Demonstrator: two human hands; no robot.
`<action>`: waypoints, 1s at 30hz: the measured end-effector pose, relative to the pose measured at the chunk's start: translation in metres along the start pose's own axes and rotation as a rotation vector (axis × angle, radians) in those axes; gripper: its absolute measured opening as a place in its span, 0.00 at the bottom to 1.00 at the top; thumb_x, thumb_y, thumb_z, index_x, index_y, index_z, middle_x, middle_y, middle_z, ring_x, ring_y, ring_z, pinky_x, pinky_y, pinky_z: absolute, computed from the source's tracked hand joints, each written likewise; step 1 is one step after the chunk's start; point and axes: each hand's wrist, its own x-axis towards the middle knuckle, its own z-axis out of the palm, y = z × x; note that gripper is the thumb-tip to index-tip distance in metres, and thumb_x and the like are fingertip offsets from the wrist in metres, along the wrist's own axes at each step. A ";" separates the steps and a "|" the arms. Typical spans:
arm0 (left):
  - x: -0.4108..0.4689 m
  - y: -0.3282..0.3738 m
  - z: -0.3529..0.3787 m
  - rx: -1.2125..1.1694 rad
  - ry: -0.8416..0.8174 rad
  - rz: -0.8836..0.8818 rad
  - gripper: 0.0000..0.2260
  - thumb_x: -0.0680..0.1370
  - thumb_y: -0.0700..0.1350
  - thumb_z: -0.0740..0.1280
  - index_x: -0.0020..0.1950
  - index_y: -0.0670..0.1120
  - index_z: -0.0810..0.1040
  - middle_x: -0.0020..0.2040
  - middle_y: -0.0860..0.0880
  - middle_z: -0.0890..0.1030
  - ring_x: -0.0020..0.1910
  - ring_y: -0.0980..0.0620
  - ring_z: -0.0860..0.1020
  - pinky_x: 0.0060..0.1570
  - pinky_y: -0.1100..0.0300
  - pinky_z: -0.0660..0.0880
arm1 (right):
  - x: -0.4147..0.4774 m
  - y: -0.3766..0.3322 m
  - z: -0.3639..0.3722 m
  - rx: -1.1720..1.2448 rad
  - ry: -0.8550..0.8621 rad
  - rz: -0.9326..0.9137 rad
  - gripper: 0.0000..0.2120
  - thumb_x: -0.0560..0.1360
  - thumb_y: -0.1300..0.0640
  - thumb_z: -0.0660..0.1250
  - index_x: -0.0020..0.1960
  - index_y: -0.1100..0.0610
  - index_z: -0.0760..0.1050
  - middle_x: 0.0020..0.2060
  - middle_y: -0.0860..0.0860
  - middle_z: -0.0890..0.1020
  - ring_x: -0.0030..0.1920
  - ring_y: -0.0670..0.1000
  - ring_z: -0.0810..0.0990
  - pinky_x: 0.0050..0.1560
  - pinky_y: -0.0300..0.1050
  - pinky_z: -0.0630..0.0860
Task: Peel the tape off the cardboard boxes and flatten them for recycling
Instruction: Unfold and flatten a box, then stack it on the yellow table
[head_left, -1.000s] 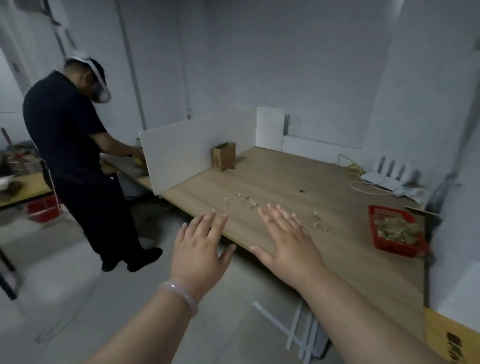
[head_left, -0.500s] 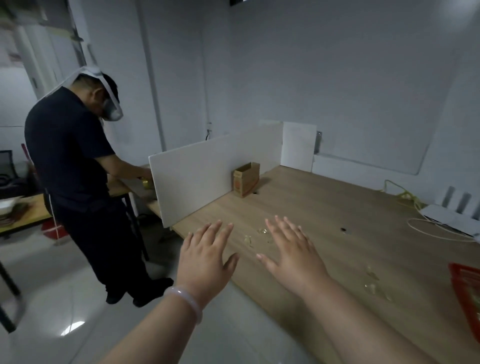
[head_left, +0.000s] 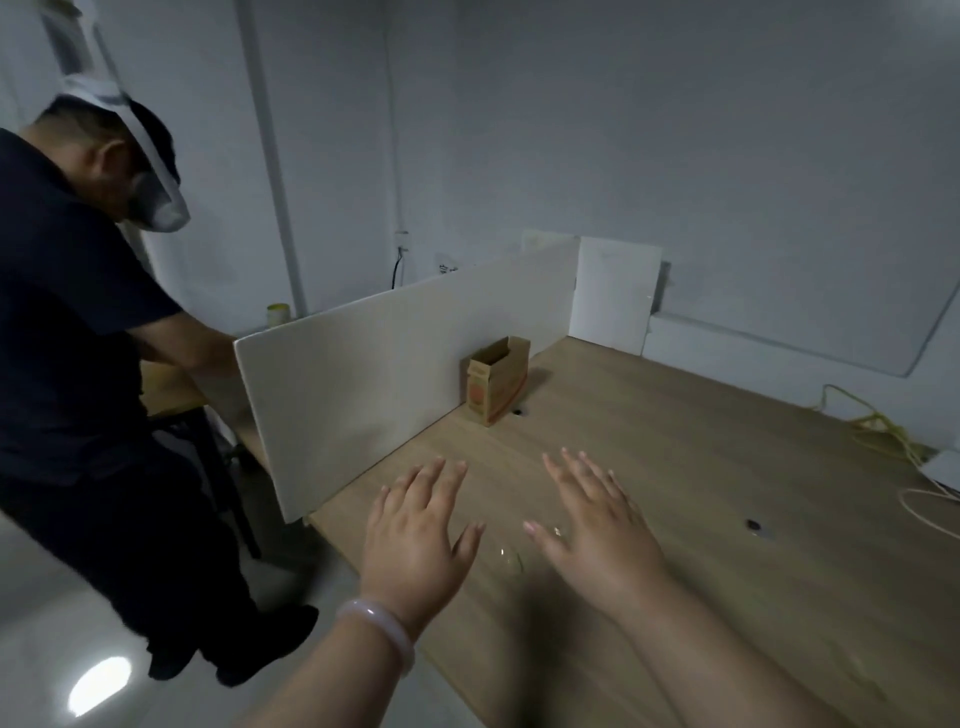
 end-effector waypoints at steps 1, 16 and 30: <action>0.015 -0.010 0.011 -0.011 -0.017 0.006 0.30 0.75 0.66 0.55 0.76 0.58 0.56 0.76 0.55 0.61 0.74 0.52 0.59 0.72 0.51 0.58 | 0.014 0.000 0.010 0.006 -0.003 0.019 0.37 0.72 0.28 0.45 0.77 0.40 0.41 0.78 0.42 0.46 0.75 0.41 0.39 0.72 0.42 0.37; 0.245 -0.133 0.130 -0.256 -0.202 0.193 0.30 0.76 0.64 0.56 0.76 0.57 0.56 0.76 0.54 0.59 0.73 0.55 0.58 0.71 0.62 0.55 | 0.194 0.013 0.124 -0.050 -0.017 0.316 0.33 0.69 0.36 0.62 0.68 0.54 0.72 0.66 0.51 0.76 0.65 0.53 0.75 0.65 0.45 0.70; 0.417 -0.121 0.293 -0.513 -0.307 -0.167 0.37 0.74 0.58 0.67 0.77 0.53 0.53 0.75 0.49 0.61 0.71 0.49 0.63 0.69 0.54 0.64 | 0.379 0.158 0.235 -0.020 -0.115 0.288 0.34 0.77 0.36 0.54 0.78 0.44 0.47 0.78 0.44 0.50 0.77 0.44 0.48 0.71 0.37 0.47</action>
